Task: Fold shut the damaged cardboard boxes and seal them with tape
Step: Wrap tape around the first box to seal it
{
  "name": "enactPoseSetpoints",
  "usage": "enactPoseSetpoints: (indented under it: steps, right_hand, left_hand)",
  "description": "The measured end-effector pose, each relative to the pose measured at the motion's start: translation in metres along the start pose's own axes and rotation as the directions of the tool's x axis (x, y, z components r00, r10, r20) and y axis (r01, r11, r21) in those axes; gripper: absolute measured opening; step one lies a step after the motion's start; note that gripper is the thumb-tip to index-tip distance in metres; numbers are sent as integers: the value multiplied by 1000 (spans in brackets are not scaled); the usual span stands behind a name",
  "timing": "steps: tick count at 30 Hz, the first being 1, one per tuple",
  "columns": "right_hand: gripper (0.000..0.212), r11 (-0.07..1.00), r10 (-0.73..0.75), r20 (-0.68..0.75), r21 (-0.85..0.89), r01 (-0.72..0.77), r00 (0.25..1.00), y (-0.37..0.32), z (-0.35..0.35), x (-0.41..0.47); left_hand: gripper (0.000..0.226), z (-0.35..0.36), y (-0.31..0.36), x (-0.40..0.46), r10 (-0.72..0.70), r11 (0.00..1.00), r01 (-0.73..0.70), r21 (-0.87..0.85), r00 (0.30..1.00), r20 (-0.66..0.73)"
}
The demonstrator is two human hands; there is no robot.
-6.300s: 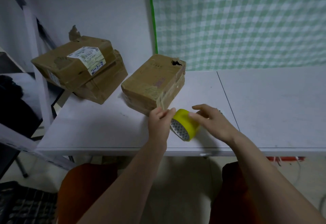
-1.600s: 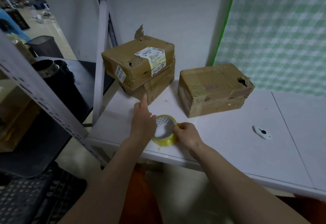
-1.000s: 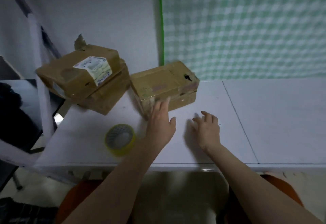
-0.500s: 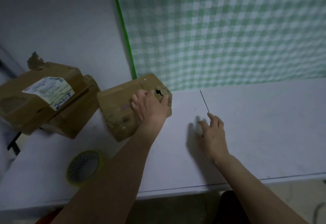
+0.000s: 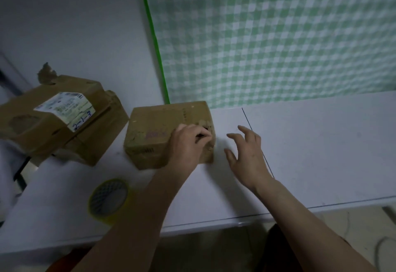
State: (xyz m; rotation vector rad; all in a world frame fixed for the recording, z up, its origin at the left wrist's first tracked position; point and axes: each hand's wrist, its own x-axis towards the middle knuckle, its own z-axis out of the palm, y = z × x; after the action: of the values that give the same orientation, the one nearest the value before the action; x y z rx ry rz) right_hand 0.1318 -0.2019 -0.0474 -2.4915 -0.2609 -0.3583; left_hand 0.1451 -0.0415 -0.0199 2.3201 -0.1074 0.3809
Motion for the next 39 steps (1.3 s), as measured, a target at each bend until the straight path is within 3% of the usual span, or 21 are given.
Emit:
enactPoseSetpoints:
  steps: [3, 7, 10, 14, 17, 19, 22, 24, 26, 30, 33, 39]
  right_hand:
    - [35, 999, 1, -11, 34, -1, 1000, -20, -2, -4]
    - [44, 998, -25, 14, 59, 24, 1000, -45, -5, -15]
    - [49, 992, -100, 53, 80, 95, 994, -65, -5, -24]
    - [37, 974, -185, 202, 167, 153, 962, -89, -9, -38]
    - [20, 962, -250, 374, 201, 185, 893, -104, -10, -48]
    - [13, 955, -283, 457, 213, 206, 843, -111, -8, -52]
    - [28, 953, -295, 513, 218, 210, 806, -117, -8, -55]
    - [31, 946, -294, 480, 267, 182, 827, -116, -8, -58]
    - [15, 936, -284, 412, 317, 156, 866, -114, -4, -64]
    - [14, 911, -249, 239, 387, 143, 939, -107, 10, -80]
    - [14, 895, -268, 178, 409, 176, 947, -103, 14, -87]
    - [13, 858, -265, 145, 487, 165, 953, -96, 11, -93]
  left_hand:
    - [7, -21, -10, -37, 159, 985, -152, -77, 983, 95]
    - [25, -53, -18, -72, 134, 986, -101, -136, 955, 266]
    - [10, -75, -25, -86, 131, 991, -121, -51, 943, 306]
    - [3, -104, -34, -101, 91, 996, -88, -23, 941, 325]
    - [21, -116, -39, -112, 47, 999, -42, -23, 951, 304]
    - [16, -118, -44, -119, 46, 998, -35, -43, 953, 300]
    - [8, -118, -43, -131, 59, 994, -29, -104, 953, 297]
    - [27, -117, -42, -137, 54, 992, -17, -121, 949, 310]
    - [40, -113, -43, -141, 48, 996, -28, -79, 962, 267]
    - [27, -106, -47, -146, 82, 996, -87, 33, 990, 117]
    - [22, -103, -49, -153, 112, 992, -114, 44, 993, 48]
    - [14, -101, -47, -158, 21, 992, -21, -127, 1000, -5]
